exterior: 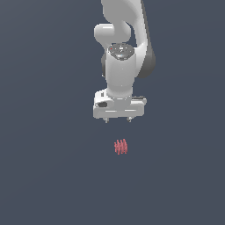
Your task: Pick up the object and move it to a goal position.
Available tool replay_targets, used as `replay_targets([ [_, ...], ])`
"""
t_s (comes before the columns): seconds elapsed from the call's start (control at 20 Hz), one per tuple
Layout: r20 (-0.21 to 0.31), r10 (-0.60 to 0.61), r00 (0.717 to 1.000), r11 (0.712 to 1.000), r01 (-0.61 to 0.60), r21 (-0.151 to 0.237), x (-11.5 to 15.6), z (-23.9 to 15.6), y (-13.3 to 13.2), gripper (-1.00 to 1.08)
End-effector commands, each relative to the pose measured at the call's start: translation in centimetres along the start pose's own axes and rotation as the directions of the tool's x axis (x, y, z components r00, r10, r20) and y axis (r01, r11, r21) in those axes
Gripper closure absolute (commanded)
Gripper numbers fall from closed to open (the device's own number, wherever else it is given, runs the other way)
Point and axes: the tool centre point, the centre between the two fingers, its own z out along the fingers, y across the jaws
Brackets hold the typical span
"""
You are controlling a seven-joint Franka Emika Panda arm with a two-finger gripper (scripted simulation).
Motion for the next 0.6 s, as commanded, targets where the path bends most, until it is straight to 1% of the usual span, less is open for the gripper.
replay_targets([
  [0.0, 0.004, -0.004, 1.0, 1.0, 0.004, 0.0, 0.3, 0.5, -0.1, -0.92],
  [0.3, 0.02, -0.021, 1.0, 1.0, 0.021, -0.001, 1.6, 2.5, -0.4, -0.92],
  [0.55, 0.04, -0.042, 0.998, 0.999, 0.042, -0.001, 3.1, 5.3, -0.9, -0.92],
])
